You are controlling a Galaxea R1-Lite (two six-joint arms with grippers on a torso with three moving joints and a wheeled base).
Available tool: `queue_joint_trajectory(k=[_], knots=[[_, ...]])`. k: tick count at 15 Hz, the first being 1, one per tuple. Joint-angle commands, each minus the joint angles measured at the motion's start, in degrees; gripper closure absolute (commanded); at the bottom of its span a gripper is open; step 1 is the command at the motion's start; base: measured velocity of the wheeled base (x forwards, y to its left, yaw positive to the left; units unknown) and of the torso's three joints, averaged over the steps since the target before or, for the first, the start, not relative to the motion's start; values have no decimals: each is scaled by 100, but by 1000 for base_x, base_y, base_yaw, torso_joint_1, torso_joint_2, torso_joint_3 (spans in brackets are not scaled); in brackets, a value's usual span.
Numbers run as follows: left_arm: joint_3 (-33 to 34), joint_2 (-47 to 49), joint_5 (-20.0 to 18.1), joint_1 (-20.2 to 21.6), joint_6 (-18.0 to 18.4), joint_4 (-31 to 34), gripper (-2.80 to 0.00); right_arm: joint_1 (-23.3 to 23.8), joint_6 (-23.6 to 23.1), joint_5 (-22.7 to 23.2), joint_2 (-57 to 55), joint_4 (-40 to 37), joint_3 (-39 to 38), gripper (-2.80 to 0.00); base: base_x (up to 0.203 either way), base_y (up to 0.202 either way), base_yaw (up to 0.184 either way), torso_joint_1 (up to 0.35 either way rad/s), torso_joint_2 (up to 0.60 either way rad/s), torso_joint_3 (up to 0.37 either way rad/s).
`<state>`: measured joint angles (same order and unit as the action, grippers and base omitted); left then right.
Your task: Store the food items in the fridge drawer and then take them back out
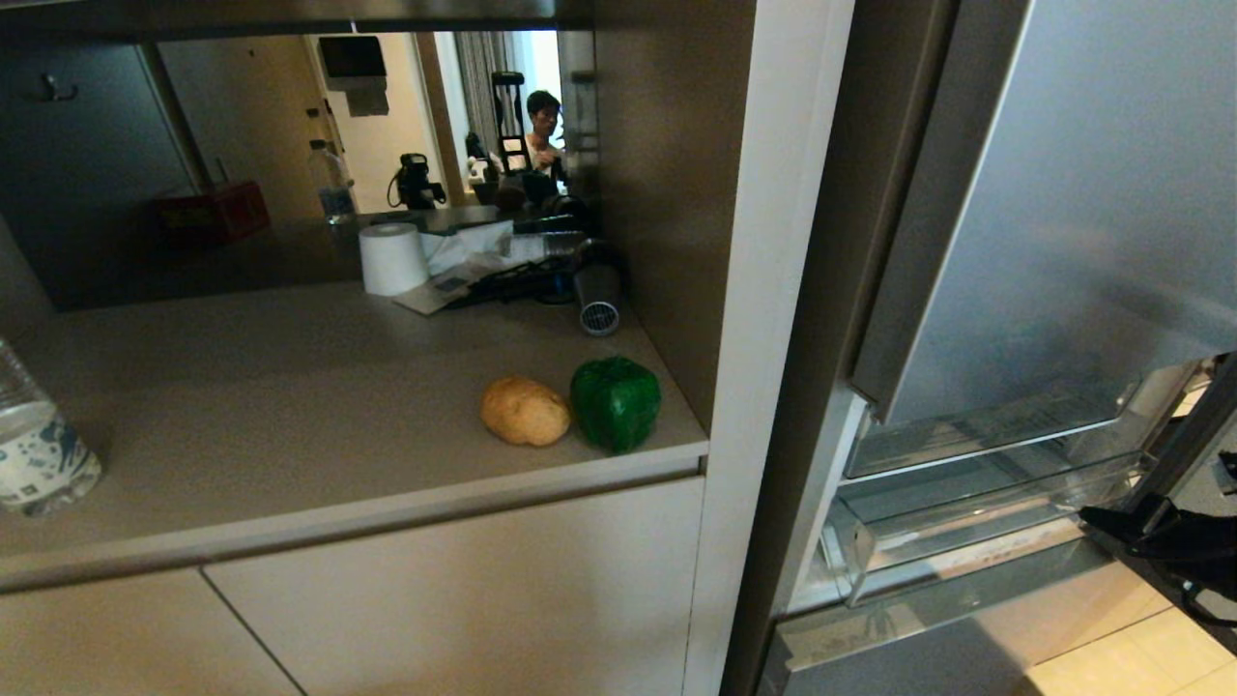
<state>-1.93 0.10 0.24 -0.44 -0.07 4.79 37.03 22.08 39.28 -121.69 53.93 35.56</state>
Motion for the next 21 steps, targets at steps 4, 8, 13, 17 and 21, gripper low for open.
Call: queue_joint_trajectory(k=[4, 8, 13, 17, 21], knots=[[-1, -1, 2, 0, -1, 4, 0, 914, -57, -29, 1752, 30, -979, 0, 0, 0, 0, 0, 0, 0], [-1, -1, 2, 0, -1, 4, 0, 2068, -164, -641, 2798, 39, -1022, 0, 0, 0, 0, 0, 0, 0], [-1, -1, 2, 0, -1, 4, 0, 3179, -473, -884, 3688, 168, -574, 0, 0, 0, 0, 0, 0, 0], [-1, -1, 2, 0, -1, 4, 0, 4213, -352, -1103, 4446, 156, -947, 0, 0, 0, 0, 0, 0, 0], [-9, -1, 2, 0, -1, 4, 0, 4328, -954, -1115, 5032, 168, -1937, 0, 0, 0, 0, 0, 0, 0]])
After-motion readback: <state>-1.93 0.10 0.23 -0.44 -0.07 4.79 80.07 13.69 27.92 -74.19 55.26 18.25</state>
